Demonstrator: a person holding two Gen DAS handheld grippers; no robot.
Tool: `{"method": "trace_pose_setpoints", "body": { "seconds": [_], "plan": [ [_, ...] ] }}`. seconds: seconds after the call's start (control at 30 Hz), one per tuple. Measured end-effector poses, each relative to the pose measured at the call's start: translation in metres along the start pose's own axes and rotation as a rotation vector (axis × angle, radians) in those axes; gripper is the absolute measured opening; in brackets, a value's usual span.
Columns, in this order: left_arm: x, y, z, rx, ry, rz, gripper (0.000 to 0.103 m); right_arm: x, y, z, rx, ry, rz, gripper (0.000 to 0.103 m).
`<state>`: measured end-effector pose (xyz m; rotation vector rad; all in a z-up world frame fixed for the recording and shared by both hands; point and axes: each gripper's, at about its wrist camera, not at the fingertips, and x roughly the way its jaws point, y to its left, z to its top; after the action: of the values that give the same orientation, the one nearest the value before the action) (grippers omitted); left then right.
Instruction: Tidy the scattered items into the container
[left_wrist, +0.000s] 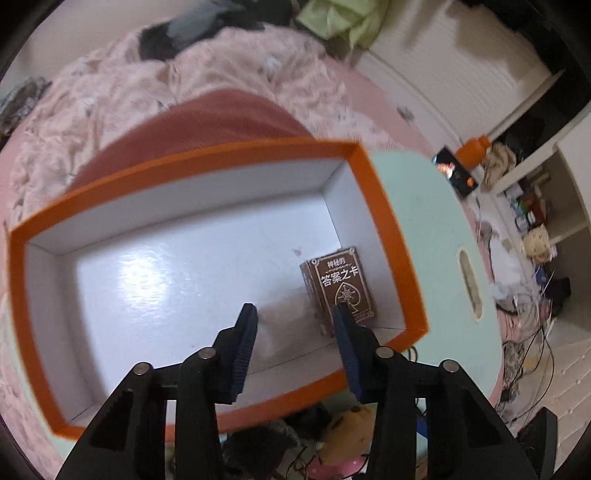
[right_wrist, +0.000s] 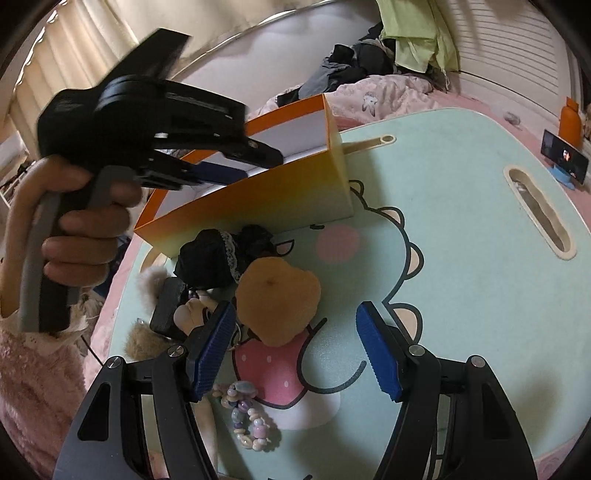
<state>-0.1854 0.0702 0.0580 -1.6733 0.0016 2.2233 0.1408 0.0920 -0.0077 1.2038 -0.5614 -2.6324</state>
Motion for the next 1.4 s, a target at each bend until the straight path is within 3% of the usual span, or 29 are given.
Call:
{"method": "trace_pose_setpoints", "body": {
  "seconds": [0.03,0.3,0.5,0.63,0.7,0.87,1.03,1.1,1.23,1.33,1.4],
  "plan": [
    [0.009,0.004,0.001,-0.013,0.021,0.019,0.036,0.000,0.000,0.000,0.002,0.002,0.002,0.068],
    [0.010,0.018,0.000,-0.016,-0.114,0.027,0.031,0.001,-0.004,-0.001,0.014,0.007,0.011,0.068],
    [-0.051,0.019,-0.020,-0.001,-0.265,0.031,0.031,0.001,-0.004,-0.002,0.015,0.007,0.011,0.068],
    [-0.091,0.019,-0.065,0.010,-0.394,0.056,0.032,0.000,-0.003,-0.003,0.013,0.010,0.009,0.068],
    [-0.092,0.020,-0.087,0.004,-0.400,0.033,0.032,0.001,-0.002,-0.003,0.012,0.012,0.008,0.068],
    [-0.072,0.030,-0.137,-0.054,-0.353,-0.114,0.032,0.001,0.000,-0.004,0.005,0.017,0.001,0.068],
    [-0.044,0.026,-0.160,-0.050,-0.331,-0.031,0.032,0.002,0.000,-0.005,0.006,0.023,-0.002,0.068],
    [-0.039,0.028,-0.159,-0.069,-0.341,-0.024,0.038,0.002,0.000,-0.005,0.005,0.023,-0.005,0.068],
    [-0.042,0.033,-0.163,-0.104,-0.384,-0.043,0.069,-0.001,-0.002,-0.005,0.007,0.015,-0.012,0.068],
    [-0.058,0.036,-0.169,-0.113,-0.462,0.017,0.075,0.000,-0.001,-0.005,0.006,0.013,-0.012,0.068],
    [-0.075,0.041,-0.174,-0.122,-0.520,0.013,0.077,-0.001,0.000,-0.004,-0.004,0.009,-0.010,0.068]
  ]
}}
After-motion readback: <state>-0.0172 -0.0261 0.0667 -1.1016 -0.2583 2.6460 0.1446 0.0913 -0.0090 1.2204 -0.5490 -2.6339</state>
